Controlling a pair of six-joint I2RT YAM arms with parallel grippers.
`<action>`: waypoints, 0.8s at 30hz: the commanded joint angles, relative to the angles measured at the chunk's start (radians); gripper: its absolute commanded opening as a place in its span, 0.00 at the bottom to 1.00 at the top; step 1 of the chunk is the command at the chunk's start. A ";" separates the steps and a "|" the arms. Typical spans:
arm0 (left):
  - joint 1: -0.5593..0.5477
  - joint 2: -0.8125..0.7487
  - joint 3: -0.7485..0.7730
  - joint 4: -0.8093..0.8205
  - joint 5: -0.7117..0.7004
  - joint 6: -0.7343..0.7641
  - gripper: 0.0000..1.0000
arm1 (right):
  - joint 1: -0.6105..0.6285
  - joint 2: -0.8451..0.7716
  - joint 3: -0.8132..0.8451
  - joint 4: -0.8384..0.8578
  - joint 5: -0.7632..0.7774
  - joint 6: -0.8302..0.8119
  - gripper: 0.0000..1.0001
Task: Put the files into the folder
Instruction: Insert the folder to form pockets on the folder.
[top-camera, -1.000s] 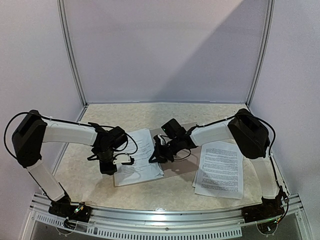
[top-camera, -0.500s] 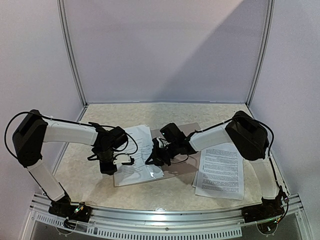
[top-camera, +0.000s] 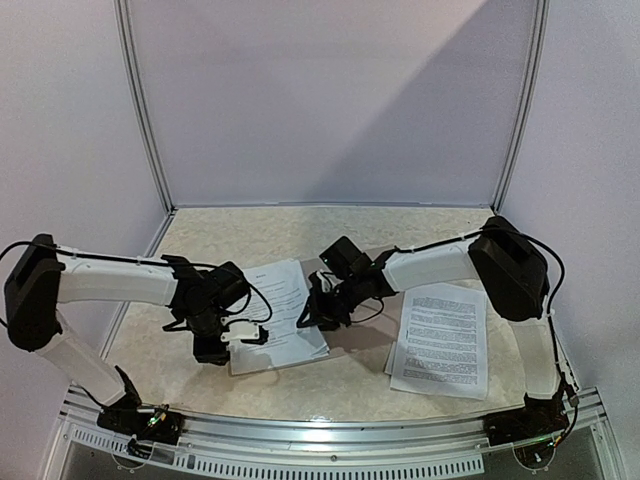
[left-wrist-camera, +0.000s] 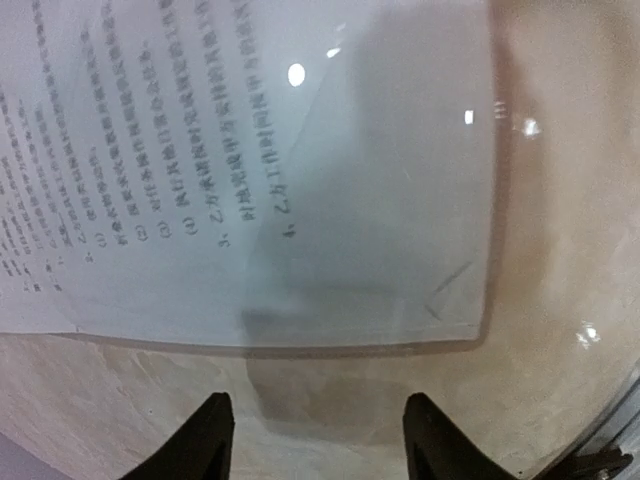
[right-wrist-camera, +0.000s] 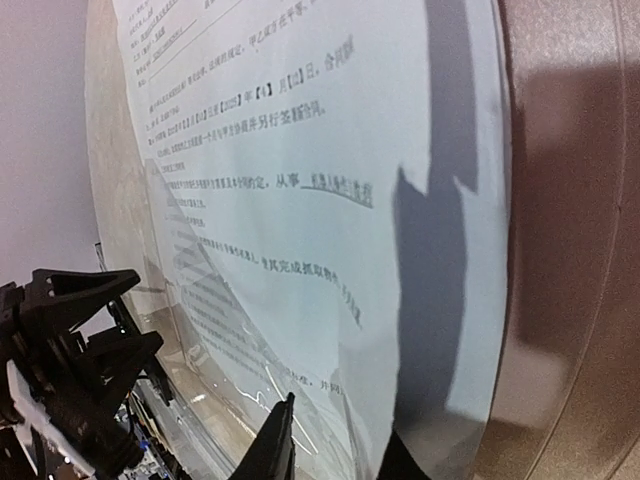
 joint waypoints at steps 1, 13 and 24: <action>-0.109 -0.083 -0.034 -0.009 0.033 0.029 0.67 | -0.003 -0.048 -0.014 -0.055 0.000 -0.037 0.20; -0.211 0.020 -0.065 0.107 -0.056 -0.023 0.69 | 0.009 -0.042 -0.090 0.012 -0.056 -0.012 0.01; -0.210 0.083 -0.076 0.154 -0.073 -0.049 0.51 | 0.029 -0.031 -0.155 0.184 -0.070 0.105 0.00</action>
